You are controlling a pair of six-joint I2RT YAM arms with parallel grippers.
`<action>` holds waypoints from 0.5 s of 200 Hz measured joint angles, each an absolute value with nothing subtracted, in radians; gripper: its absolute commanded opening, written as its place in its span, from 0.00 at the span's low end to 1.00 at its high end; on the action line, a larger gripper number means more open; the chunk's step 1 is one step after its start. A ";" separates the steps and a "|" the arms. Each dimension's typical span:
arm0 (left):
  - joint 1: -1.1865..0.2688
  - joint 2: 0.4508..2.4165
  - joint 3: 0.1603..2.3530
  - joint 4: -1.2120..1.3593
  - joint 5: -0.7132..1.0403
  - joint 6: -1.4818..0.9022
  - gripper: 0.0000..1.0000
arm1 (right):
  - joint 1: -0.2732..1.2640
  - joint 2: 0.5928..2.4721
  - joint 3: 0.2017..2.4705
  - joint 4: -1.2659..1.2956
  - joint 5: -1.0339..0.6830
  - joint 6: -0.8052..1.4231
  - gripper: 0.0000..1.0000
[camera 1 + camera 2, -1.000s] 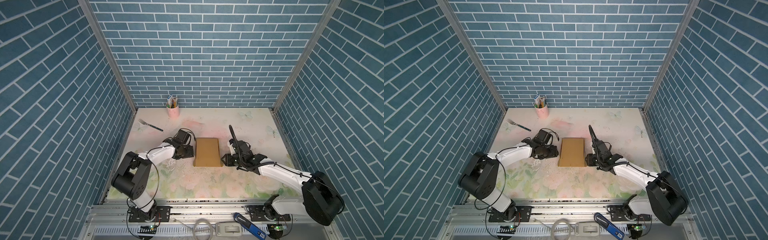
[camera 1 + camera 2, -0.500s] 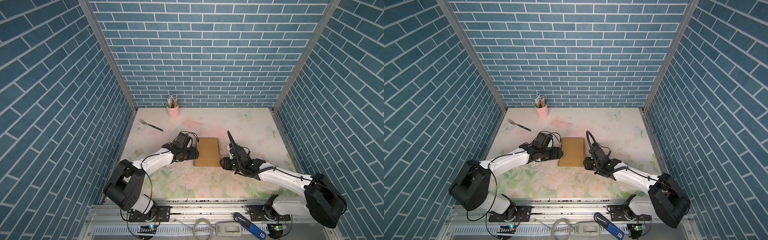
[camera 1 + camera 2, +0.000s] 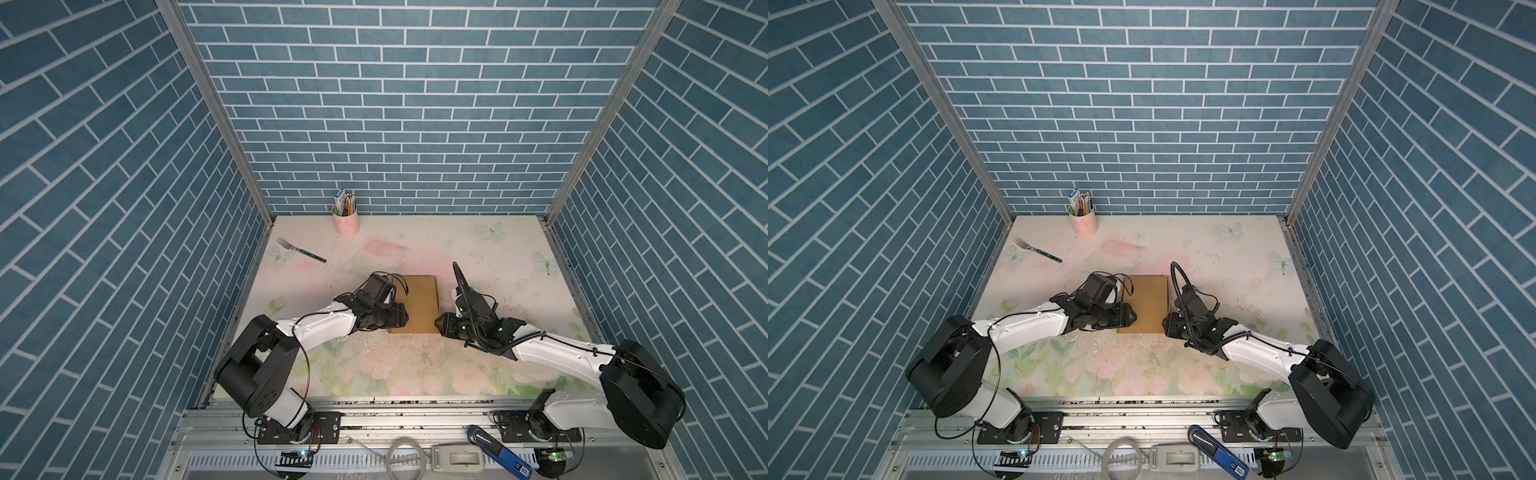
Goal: Fold the paper box
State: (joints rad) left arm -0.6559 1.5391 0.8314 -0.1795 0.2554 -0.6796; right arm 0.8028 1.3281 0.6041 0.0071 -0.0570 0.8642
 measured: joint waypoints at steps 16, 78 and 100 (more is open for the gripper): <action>-0.659 1.539 0.831 -0.176 0.255 -0.684 0.71 | 0.807 1.338 0.604 0.017 -0.058 0.869 0.34; -0.671 1.539 0.831 -0.173 0.244 -0.694 0.71 | 0.813 1.346 0.604 0.031 -0.062 0.895 0.29; -0.679 1.539 0.831 -0.173 0.234 -0.698 0.71 | 0.813 1.346 0.600 0.033 -0.065 0.902 0.28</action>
State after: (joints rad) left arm -0.6792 1.5391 0.8310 -0.1730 0.2344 -0.6979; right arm 0.8127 1.3457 0.6003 0.0330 -0.0647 0.9020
